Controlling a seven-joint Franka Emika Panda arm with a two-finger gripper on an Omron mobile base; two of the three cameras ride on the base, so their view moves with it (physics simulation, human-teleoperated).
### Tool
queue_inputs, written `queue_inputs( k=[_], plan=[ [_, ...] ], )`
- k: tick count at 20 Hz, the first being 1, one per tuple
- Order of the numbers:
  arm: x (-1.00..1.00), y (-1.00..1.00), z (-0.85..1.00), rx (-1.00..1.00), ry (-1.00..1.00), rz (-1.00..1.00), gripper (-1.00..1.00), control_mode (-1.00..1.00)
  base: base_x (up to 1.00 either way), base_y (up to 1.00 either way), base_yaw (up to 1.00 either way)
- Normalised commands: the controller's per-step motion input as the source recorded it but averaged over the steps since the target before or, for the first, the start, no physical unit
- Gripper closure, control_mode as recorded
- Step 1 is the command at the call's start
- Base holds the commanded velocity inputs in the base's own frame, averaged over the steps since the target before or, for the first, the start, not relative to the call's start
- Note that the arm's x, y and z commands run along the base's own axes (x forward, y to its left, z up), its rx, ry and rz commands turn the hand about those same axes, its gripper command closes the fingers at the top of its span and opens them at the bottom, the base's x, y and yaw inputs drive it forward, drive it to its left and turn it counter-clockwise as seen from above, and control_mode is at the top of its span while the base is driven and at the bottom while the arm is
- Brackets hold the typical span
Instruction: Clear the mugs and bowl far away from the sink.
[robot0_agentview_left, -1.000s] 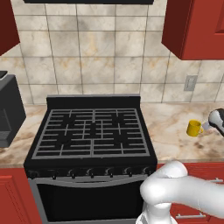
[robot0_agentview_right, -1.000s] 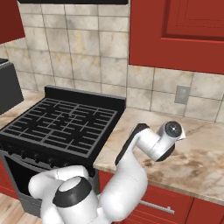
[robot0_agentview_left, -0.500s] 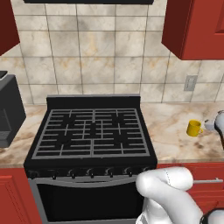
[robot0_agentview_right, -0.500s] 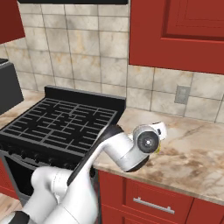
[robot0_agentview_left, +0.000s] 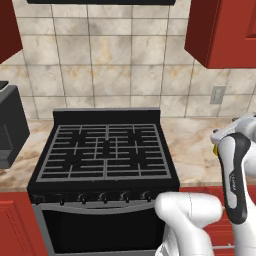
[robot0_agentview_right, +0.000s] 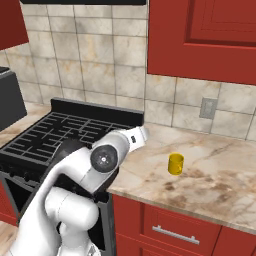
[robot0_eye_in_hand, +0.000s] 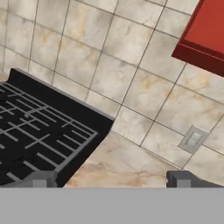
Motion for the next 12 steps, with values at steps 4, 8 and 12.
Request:
queue_inputs(
  k=[4, 8, 12],
  plan=[
    [-0.11, 1.00, 0.76, 0.00, 0.11, 0.02, -1.00, -1.00, 0.00, 0.00, 0.00],
    [-0.07, 1.00, 0.69, -0.01, 0.32, 0.11, -1.00, -1.00, 0.00, 0.00, 0.00],
    [-0.01, 0.98, 0.32, -0.12, 0.30, 0.26, -1.00, -1.00, 0.00, 0.00, 0.00]
  ],
)
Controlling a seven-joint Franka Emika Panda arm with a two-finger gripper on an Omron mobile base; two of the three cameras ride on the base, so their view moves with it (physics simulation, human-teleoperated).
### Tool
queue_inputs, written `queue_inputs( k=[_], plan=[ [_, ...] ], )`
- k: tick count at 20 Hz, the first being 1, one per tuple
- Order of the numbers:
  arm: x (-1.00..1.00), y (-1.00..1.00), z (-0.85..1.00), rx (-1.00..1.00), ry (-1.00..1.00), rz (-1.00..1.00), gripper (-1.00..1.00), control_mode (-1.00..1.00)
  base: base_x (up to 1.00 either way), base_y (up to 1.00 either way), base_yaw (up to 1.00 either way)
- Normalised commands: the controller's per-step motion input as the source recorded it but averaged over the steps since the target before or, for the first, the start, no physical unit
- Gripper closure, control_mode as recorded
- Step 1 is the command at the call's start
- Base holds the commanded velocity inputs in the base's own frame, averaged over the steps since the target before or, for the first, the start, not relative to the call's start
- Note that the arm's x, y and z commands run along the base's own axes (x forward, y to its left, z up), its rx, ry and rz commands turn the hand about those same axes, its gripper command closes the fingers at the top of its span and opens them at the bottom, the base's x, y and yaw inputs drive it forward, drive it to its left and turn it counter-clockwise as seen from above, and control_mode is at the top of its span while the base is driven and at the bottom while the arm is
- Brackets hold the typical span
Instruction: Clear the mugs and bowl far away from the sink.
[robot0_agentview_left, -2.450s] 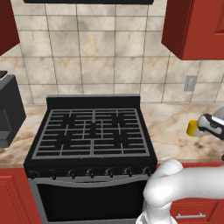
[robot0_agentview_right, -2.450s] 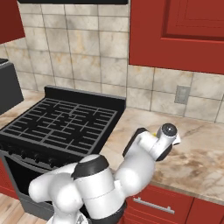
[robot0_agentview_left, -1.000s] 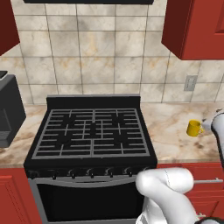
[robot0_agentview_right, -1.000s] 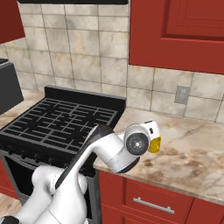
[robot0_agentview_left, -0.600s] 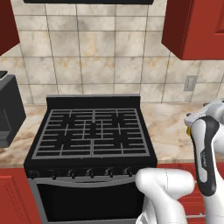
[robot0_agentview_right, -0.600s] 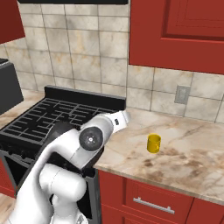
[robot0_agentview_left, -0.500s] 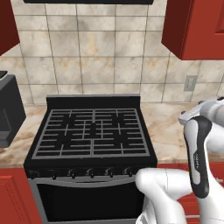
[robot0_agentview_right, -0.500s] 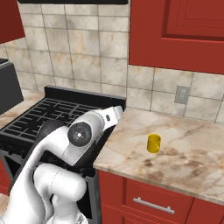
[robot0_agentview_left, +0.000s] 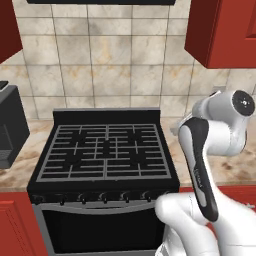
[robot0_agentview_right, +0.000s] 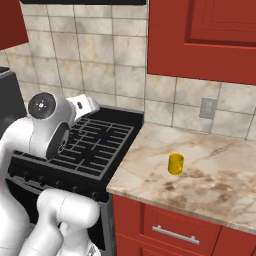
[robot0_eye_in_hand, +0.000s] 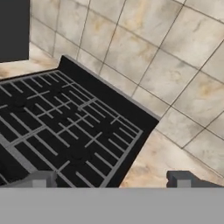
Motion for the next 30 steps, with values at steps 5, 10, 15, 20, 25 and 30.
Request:
queue_inputs(
  k=[5, 10, 15, 20, 25, 30],
  plan=[
    [0.00, 0.03, 0.00, 0.00, 0.00, 0.00, -1.00, -1.00, 0.00, 0.00, 0.00],
    [0.00, 0.00, 0.00, 0.00, 0.00, 0.00, -1.00, 1.00, -0.56, 0.13, 0.46],
    [0.00, 0.00, 0.00, 0.00, 0.00, 0.00, -1.00, 1.00, -0.33, 0.24, 0.87],
    [0.00, 0.00, 0.00, 0.00, 0.00, 0.00, -1.00, 1.00, -0.05, 0.23, 0.96],
    [0.00, 0.00, 0.00, 0.00, 0.00, 0.00, -1.00, 1.00, -0.06, 0.18, 0.97],
    [0.00, 0.00, 0.00, 0.00, 0.00, 0.00, -1.00, 1.00, -0.06, 0.13, 0.97]
  ],
)
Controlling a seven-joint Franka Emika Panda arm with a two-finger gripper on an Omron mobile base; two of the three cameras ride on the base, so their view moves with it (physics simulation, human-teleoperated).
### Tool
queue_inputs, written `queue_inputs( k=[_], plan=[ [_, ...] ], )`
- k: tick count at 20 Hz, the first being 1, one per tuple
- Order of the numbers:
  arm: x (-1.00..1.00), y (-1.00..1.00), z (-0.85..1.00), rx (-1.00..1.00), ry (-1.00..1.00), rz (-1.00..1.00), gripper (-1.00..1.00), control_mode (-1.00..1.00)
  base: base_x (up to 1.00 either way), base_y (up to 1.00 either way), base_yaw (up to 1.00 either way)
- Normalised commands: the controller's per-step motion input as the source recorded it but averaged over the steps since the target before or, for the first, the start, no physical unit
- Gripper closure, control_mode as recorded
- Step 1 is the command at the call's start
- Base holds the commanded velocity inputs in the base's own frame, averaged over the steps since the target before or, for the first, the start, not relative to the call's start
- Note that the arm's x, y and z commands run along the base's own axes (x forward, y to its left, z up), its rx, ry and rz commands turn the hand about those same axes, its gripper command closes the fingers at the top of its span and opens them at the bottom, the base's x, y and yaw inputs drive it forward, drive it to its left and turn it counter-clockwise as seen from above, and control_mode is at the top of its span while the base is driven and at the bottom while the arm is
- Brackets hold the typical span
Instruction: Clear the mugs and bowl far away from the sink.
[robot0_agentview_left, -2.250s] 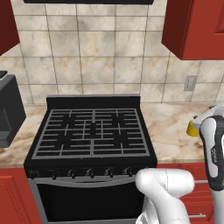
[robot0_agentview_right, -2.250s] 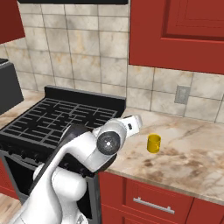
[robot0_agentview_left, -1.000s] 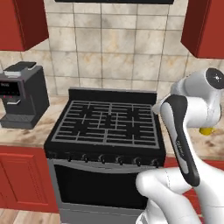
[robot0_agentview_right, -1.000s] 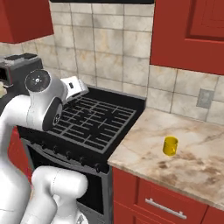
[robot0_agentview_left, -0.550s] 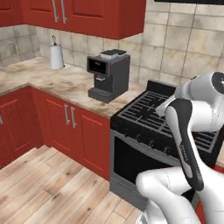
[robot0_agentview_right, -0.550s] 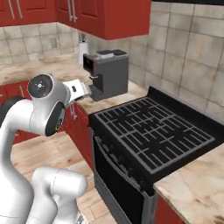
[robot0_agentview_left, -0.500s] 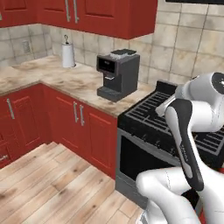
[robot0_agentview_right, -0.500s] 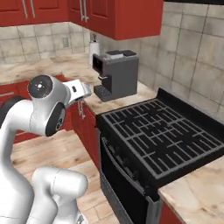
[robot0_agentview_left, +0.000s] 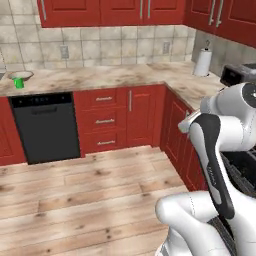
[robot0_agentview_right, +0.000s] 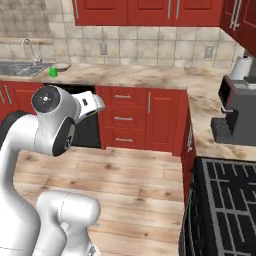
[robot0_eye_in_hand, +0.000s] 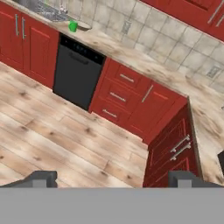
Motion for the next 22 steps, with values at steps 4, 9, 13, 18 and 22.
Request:
queue_inputs(
  k=[4, 9, 13, 18, 22],
  plan=[
    [0.00, 0.00, 0.00, 0.00, 0.00, 0.00, -1.00, 1.00, 0.00, 0.20, 0.89],
    [0.00, 0.00, 0.00, 0.00, 0.00, 0.00, -1.00, 1.00, 0.58, 0.65, 0.53],
    [0.00, 0.00, 0.00, 0.00, 0.00, 0.00, -1.00, 1.00, 1.00, 0.76, 0.06],
    [0.00, 0.00, 0.00, 0.00, 0.00, 0.00, -1.00, 1.00, 1.00, 0.87, -0.22],
    [0.00, 0.00, 0.00, 0.00, 0.00, 0.00, -1.00, 1.00, 1.00, 0.79, -0.38]
  ],
)
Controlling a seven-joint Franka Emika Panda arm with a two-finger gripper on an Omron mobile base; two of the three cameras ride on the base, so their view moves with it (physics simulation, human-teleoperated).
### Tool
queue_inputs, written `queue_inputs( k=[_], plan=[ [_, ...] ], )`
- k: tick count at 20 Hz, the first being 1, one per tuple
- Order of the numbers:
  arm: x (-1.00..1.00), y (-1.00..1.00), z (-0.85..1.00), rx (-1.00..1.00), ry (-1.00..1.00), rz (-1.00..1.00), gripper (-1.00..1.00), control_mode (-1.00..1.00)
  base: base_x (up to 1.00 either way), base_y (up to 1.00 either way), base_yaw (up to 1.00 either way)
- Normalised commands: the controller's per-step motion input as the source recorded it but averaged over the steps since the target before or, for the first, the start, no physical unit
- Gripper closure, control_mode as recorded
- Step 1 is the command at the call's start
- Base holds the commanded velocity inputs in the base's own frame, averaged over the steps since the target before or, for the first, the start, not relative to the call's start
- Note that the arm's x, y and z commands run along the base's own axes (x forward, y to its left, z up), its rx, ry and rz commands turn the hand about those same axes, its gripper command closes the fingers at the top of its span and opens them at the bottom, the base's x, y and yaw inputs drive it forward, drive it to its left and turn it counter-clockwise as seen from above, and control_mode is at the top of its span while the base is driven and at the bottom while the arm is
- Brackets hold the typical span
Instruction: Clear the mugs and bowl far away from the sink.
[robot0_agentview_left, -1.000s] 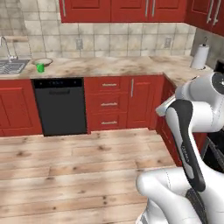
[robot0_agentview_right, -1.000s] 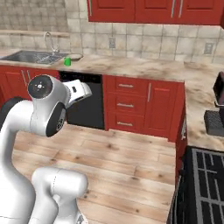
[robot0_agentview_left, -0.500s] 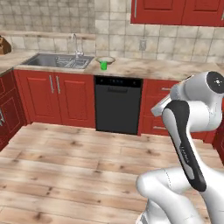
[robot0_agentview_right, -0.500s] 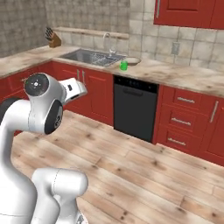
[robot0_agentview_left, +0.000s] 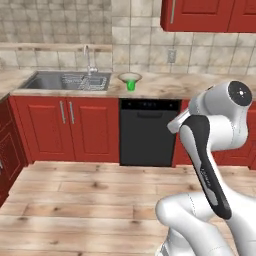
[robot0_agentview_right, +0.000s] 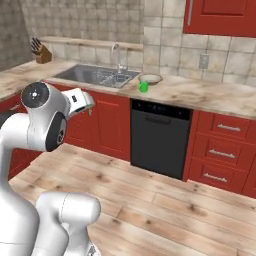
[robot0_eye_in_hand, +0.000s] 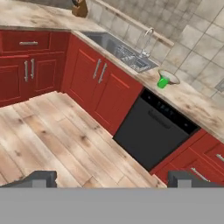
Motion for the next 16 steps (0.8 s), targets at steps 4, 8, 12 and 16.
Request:
queue_inputs(
  k=[4, 8, 12, 16],
  plan=[
    [0.00, 0.00, 0.00, 0.00, 0.00, 0.00, -1.00, 1.00, 1.00, 0.72, -0.38],
    [0.00, 0.00, 0.00, 0.00, 0.00, 0.00, -1.00, 1.00, 1.00, 0.73, -0.40],
    [0.00, 0.00, 0.00, 0.00, 0.00, 0.00, -1.00, 1.00, 1.00, 0.56, -0.42],
    [0.00, 0.00, 0.00, 0.00, 0.00, 0.00, -1.00, 1.00, 1.00, 0.48, -0.41]
  ],
)
